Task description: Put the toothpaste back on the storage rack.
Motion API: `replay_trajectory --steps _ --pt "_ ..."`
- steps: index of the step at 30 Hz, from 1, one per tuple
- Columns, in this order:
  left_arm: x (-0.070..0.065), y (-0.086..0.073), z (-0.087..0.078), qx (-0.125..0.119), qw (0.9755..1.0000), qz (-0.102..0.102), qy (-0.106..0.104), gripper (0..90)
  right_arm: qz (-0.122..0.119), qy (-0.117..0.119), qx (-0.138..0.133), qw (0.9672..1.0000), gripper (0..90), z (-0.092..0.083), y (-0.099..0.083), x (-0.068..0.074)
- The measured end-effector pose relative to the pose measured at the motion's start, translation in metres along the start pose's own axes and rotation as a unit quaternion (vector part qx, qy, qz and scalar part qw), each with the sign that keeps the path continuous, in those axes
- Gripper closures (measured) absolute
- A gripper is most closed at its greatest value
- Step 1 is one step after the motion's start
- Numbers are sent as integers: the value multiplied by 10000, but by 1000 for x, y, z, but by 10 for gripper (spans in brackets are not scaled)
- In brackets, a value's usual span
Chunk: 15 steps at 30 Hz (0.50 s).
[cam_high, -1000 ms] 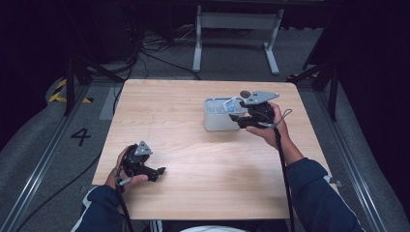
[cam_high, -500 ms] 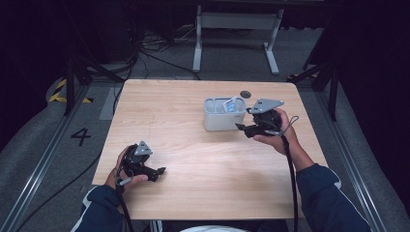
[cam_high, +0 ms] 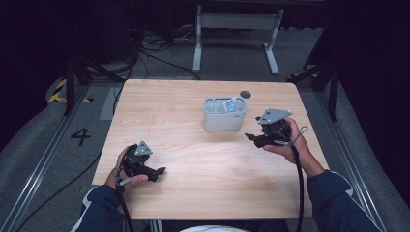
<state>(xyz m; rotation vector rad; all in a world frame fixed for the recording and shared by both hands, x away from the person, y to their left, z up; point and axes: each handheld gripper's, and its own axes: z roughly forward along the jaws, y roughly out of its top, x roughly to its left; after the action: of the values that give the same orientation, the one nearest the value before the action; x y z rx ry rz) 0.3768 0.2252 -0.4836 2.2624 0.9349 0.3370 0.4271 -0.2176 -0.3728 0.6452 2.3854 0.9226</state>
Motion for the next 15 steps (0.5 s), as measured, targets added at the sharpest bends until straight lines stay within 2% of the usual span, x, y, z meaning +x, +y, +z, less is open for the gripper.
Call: replay_trajectory --steps 12,15 --pt "0 0 0 0 10000 2 1 2 -133 -35 165 9998 296 -9 -28 12" --pt "0 0 0 -1 10000 0 1 2 -97 -63 171 9998 296 -15 -36 13"
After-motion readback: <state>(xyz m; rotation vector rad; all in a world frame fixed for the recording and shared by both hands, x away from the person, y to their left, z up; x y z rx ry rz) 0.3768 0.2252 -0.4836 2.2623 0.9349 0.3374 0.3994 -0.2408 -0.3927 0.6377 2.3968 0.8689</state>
